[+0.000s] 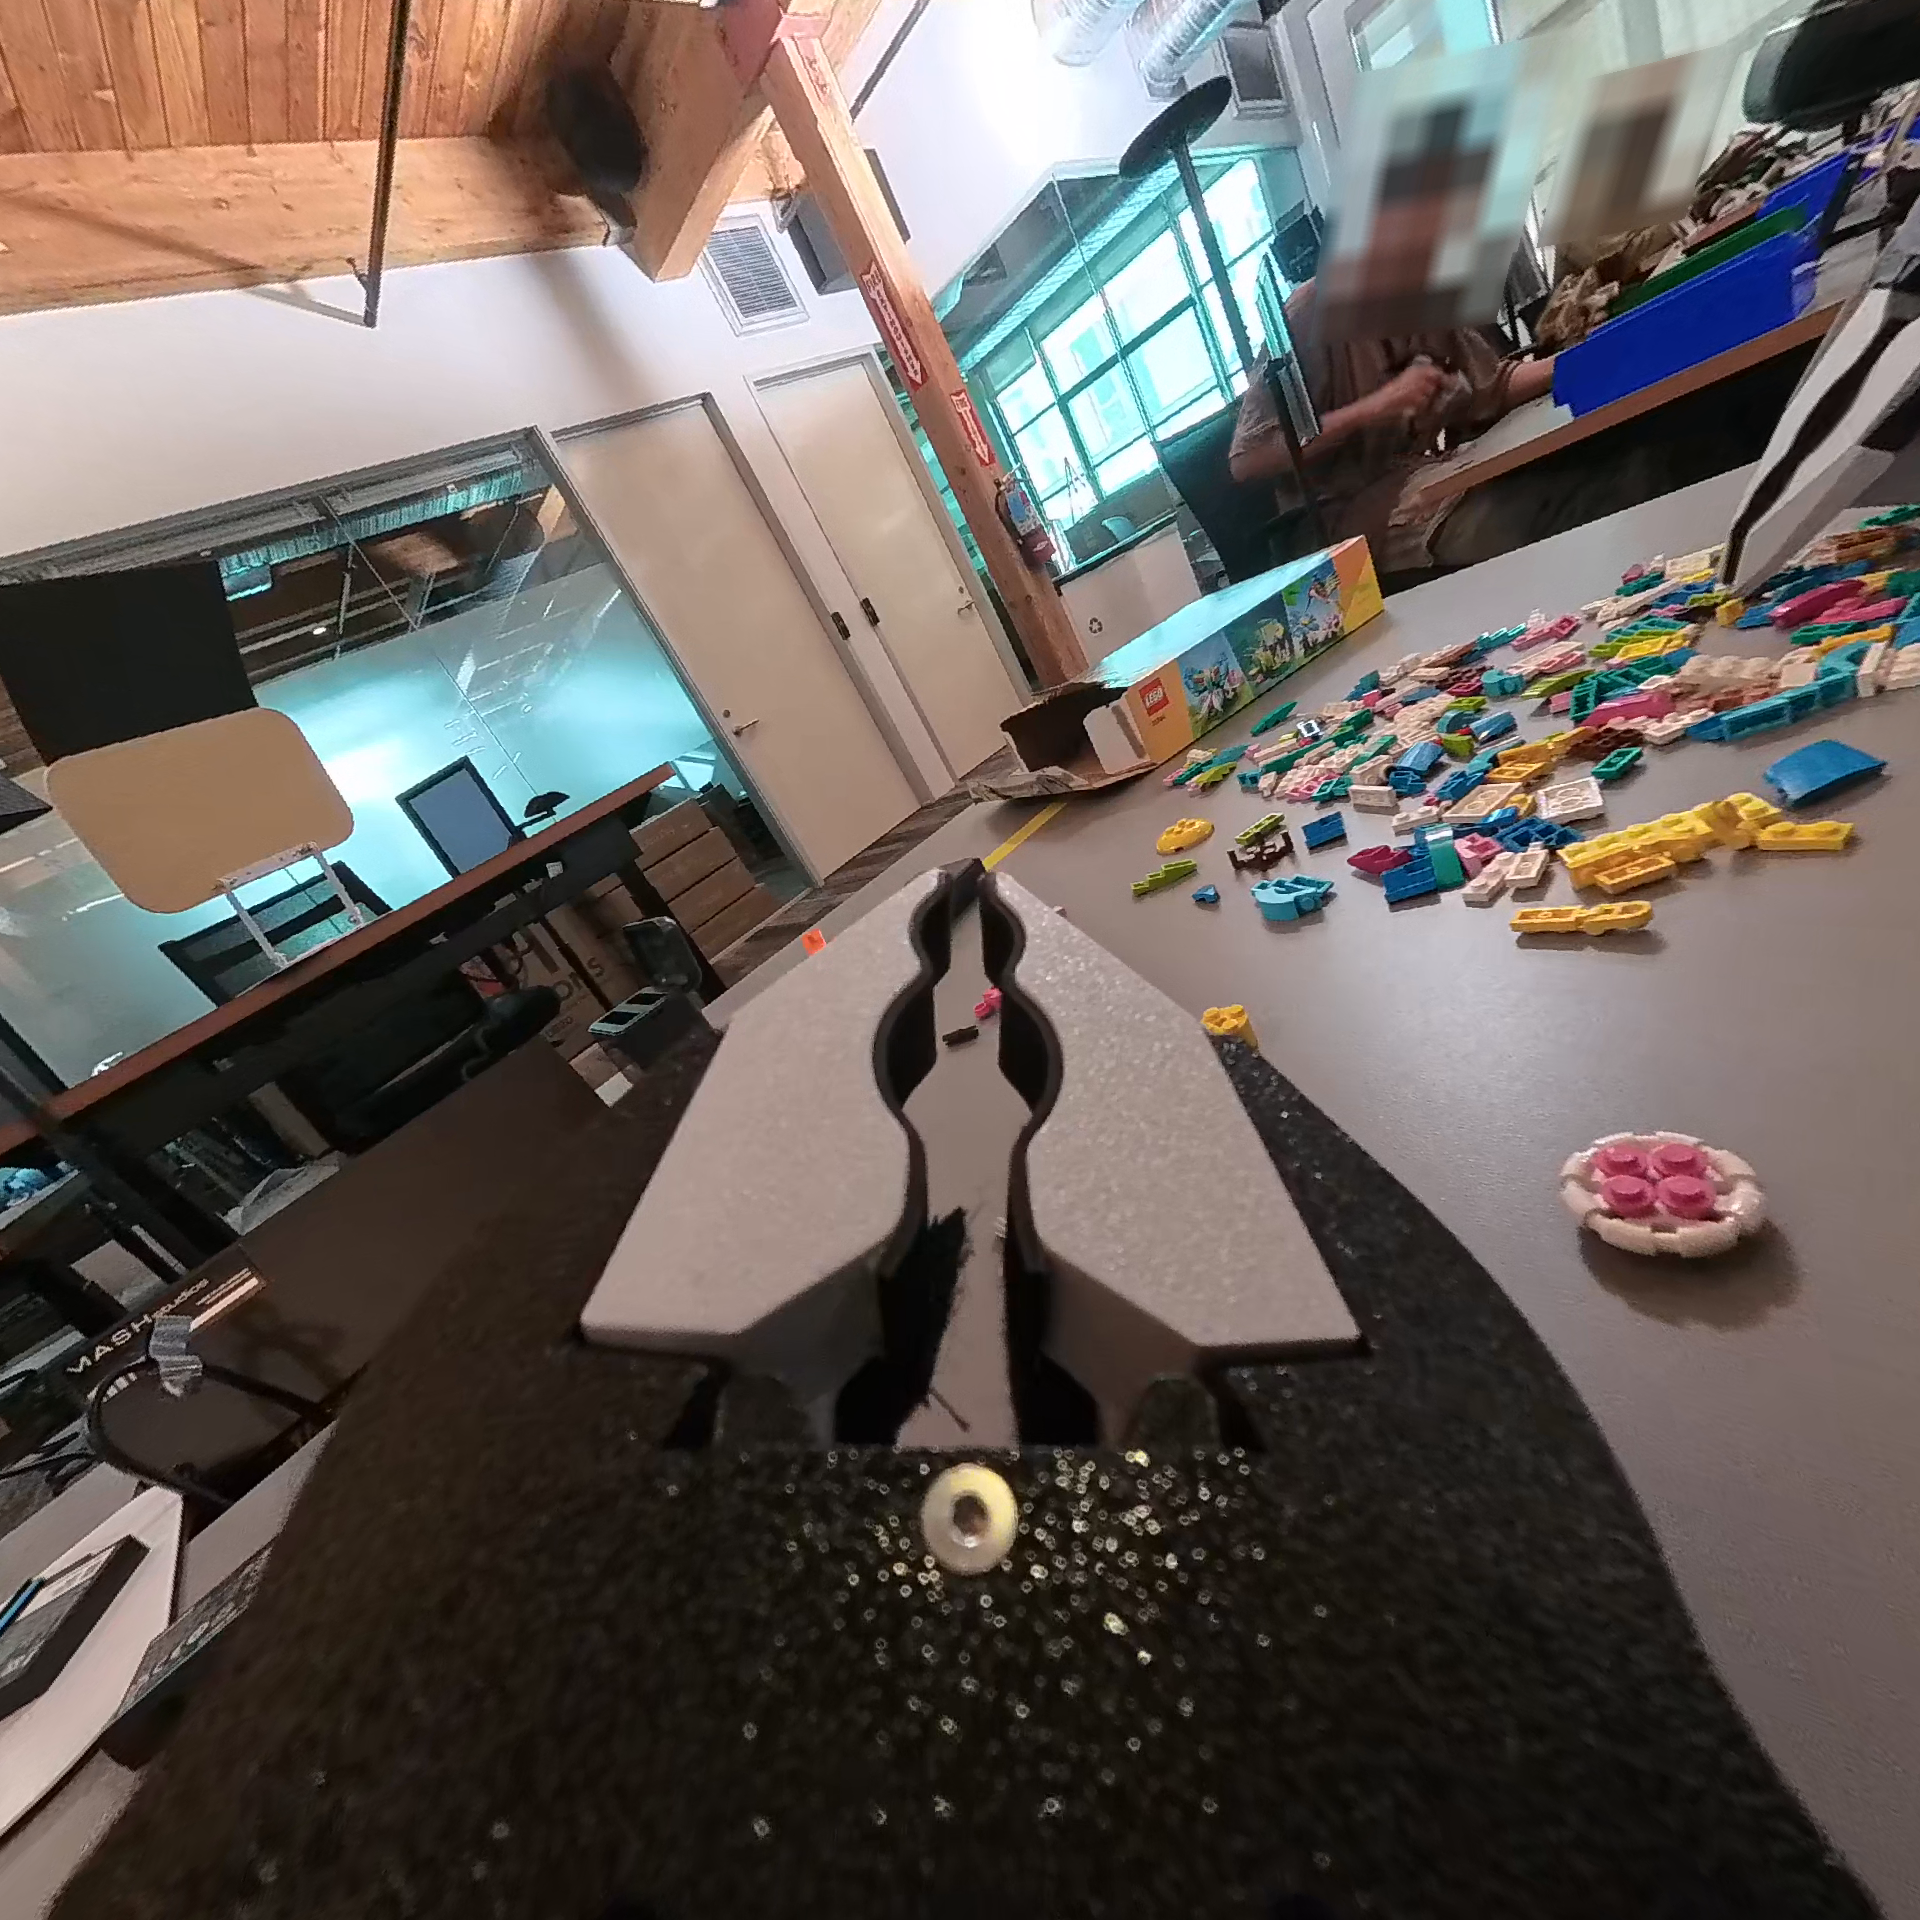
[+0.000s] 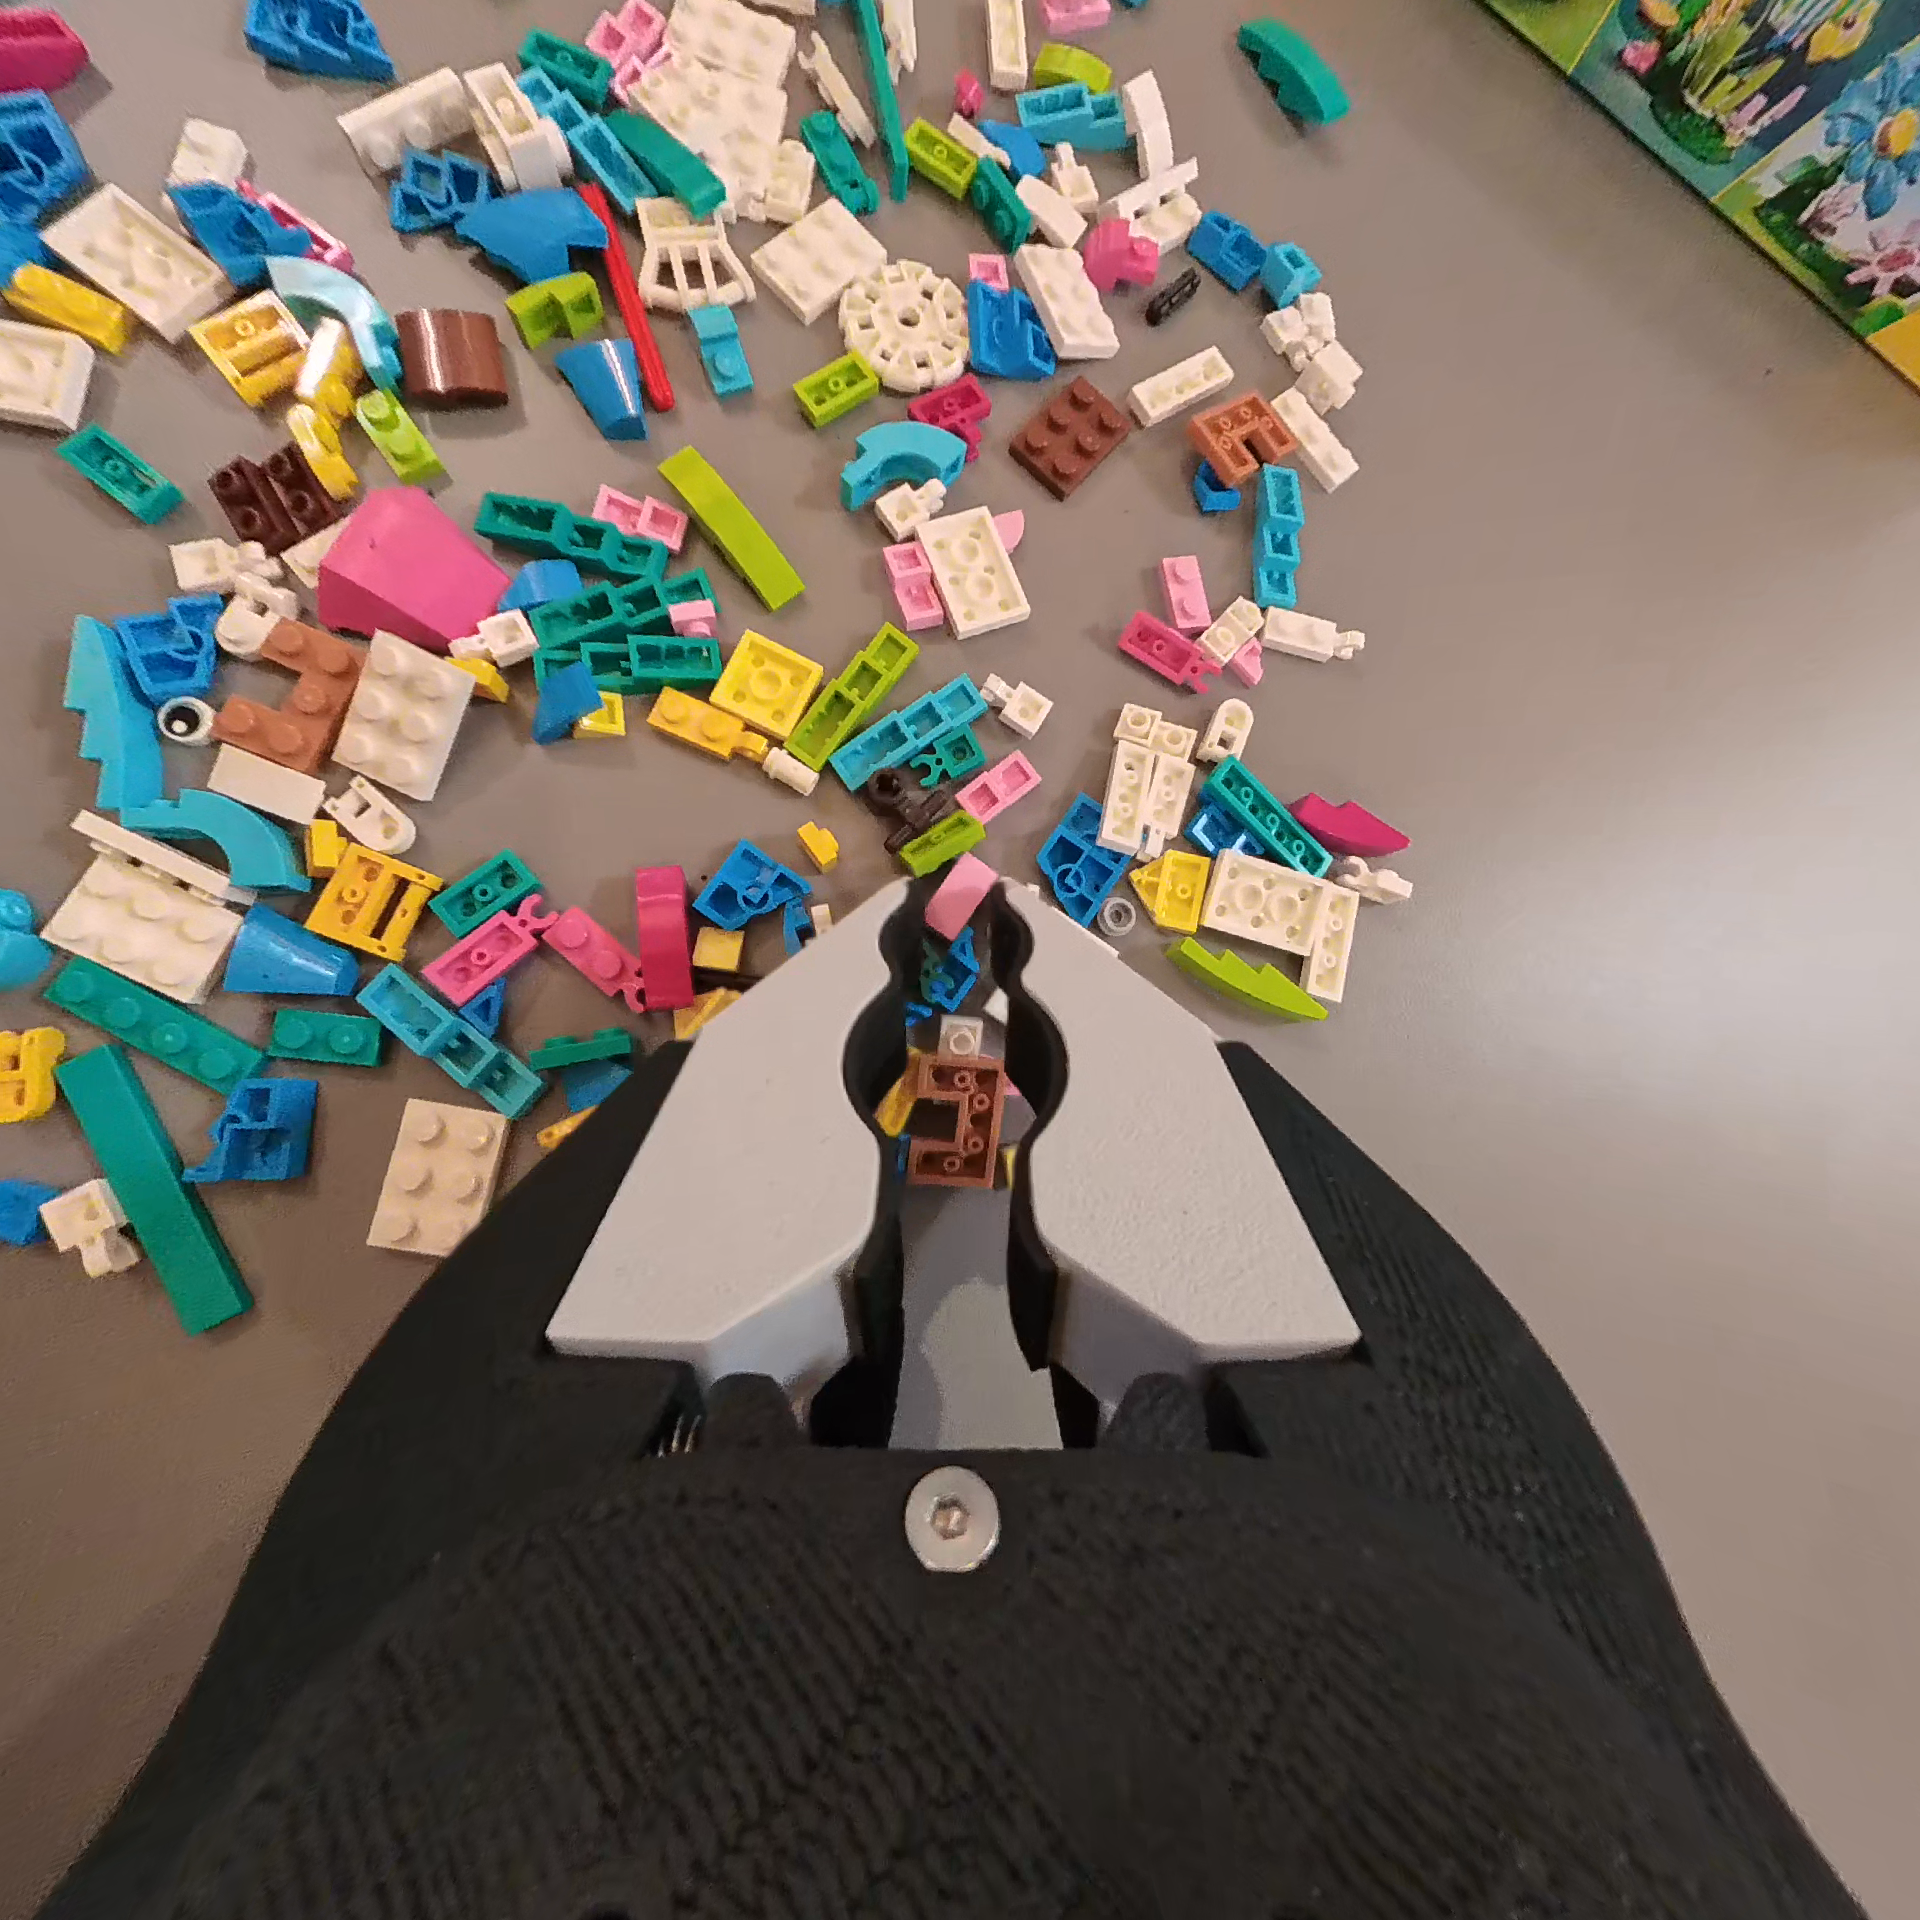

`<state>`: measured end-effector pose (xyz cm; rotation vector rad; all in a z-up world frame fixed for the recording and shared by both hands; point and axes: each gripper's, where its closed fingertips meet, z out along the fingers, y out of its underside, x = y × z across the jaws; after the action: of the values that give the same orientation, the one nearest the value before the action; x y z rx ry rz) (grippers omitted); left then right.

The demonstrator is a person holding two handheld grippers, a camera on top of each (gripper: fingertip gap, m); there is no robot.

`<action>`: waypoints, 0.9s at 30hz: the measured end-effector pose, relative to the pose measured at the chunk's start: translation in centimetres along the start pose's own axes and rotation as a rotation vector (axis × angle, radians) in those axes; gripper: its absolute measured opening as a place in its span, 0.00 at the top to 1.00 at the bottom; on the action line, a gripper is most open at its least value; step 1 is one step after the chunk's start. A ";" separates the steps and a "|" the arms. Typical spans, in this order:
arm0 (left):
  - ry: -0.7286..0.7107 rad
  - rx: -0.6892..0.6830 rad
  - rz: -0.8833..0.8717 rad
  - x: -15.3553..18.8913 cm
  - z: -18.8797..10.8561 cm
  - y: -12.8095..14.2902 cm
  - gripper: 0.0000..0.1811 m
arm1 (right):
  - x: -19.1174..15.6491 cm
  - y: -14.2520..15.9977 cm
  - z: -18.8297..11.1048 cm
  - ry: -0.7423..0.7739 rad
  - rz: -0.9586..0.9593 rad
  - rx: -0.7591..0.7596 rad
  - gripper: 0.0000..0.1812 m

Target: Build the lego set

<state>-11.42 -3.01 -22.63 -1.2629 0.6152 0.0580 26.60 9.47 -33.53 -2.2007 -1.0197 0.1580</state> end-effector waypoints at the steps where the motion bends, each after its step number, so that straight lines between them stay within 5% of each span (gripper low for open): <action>1: -0.001 0.000 -0.001 0.0 0.0 0.0 0.99 | -0.1 0.1 -0.1 0.004 -0.002 -0.014 0.93; 13: 0.001 0.005 -0.003 0.0 0.0 -0.1 0.99 | -0.2 0.5 0.0 -0.029 0.225 -0.023 0.93; 21: -0.001 0.010 -0.005 0.0 -0.1 -0.2 0.99 | 0.2 0.3 0.0 0.019 0.184 -0.029 0.96; 24: -0.004 0.007 -0.005 -0.1 0.0 -0.1 0.99 | -0.7 -1.7 -1.4 0.042 0.129 0.039 0.96; 27: -0.001 0.011 -0.006 0.0 0.0 -0.2 0.99 | -5.4 -6.5 -2.2 -0.041 0.033 0.196 0.96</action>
<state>-11.37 -3.11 -22.46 -1.2538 0.6098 0.0498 19.67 7.39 -28.66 -2.0444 -0.9490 0.3059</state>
